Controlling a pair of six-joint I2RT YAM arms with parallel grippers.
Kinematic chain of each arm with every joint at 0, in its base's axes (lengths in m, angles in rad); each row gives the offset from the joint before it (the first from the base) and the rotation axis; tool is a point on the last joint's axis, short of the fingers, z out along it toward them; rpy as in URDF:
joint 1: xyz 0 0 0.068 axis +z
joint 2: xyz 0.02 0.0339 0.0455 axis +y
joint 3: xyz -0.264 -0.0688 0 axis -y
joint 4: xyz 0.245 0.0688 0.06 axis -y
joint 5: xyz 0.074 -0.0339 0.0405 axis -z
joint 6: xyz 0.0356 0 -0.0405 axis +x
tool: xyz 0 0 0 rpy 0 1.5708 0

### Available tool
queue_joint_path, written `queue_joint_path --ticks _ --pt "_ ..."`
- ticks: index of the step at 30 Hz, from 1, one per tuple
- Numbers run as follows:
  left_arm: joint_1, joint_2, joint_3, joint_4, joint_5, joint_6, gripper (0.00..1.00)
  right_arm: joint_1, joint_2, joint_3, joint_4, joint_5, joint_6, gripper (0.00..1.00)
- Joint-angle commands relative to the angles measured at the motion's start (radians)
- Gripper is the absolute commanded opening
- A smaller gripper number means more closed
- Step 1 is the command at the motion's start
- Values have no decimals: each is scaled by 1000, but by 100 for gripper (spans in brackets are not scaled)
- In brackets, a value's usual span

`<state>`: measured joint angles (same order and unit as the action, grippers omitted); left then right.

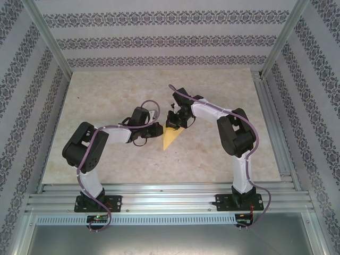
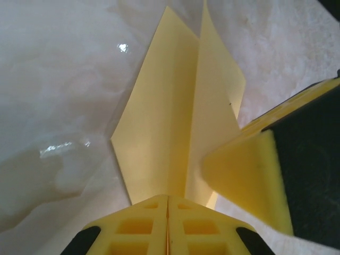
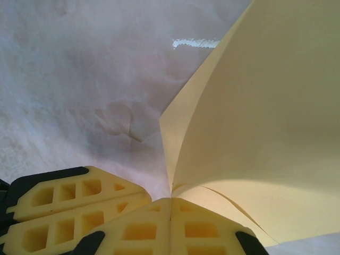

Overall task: Fold a paper plane with a square sheet of paper (fold left side to right side)
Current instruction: Fourth fold the wing at the center of the table.

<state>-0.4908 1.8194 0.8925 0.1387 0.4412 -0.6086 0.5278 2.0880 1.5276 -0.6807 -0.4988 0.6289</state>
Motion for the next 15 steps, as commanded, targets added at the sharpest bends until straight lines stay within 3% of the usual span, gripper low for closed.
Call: queue_joint_path --ticks 1,15 --pt "9 45 32 31 21 -16 8 -6 -16 -9 3 -12 -19 0" --pt "9 113 55 -12 -6 13 8 -5 -19 -1 -2 -20 -32 0"
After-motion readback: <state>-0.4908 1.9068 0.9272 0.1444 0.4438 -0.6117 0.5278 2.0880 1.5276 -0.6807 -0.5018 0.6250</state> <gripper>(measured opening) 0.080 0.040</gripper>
